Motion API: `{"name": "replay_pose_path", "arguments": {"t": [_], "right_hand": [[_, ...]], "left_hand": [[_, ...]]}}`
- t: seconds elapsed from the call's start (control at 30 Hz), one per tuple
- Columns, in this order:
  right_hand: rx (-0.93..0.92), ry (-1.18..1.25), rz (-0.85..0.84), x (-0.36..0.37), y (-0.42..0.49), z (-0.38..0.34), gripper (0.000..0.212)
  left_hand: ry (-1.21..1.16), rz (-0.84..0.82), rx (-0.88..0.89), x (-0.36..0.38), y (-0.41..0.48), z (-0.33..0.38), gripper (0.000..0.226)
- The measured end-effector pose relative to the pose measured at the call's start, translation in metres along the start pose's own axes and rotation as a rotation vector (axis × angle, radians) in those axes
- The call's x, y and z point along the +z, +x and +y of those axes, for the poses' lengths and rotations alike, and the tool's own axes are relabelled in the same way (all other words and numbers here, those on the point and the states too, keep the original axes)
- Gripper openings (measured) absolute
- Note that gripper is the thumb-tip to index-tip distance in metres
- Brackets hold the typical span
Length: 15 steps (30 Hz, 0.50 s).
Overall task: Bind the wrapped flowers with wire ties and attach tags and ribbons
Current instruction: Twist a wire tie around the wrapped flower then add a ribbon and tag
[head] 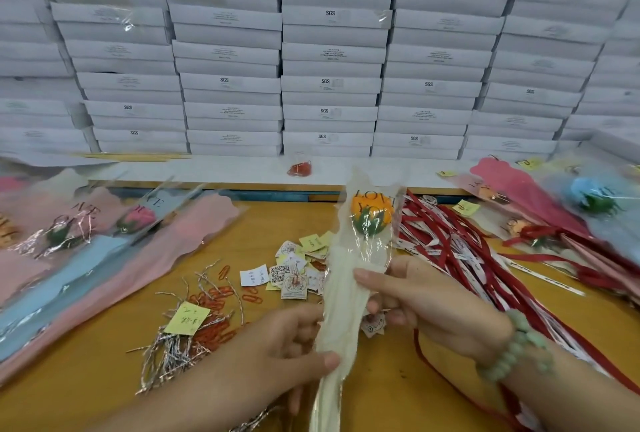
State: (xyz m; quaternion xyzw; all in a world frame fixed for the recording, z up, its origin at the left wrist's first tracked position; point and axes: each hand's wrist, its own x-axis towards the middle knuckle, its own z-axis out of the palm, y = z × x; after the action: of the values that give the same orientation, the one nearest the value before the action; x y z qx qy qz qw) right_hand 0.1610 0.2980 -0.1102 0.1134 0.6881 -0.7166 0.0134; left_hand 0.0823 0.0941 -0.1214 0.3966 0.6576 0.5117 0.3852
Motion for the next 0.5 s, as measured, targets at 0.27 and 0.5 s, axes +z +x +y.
{"name": "replay_pose_path", "arguments": {"t": [0.27, 0.5], "right_hand": [[-0.027, 0.072, -0.082, -0.003, 0.003, 0.001, 0.041], [-0.017, -0.117, -0.158, -0.009, -0.001, -0.008, 0.031]], "left_hand": [[-0.097, -0.021, -0.001, -0.006, 0.0, -0.005, 0.047], [-0.269, 0.14, 0.019, -0.011, 0.0, -0.013, 0.056]]}}
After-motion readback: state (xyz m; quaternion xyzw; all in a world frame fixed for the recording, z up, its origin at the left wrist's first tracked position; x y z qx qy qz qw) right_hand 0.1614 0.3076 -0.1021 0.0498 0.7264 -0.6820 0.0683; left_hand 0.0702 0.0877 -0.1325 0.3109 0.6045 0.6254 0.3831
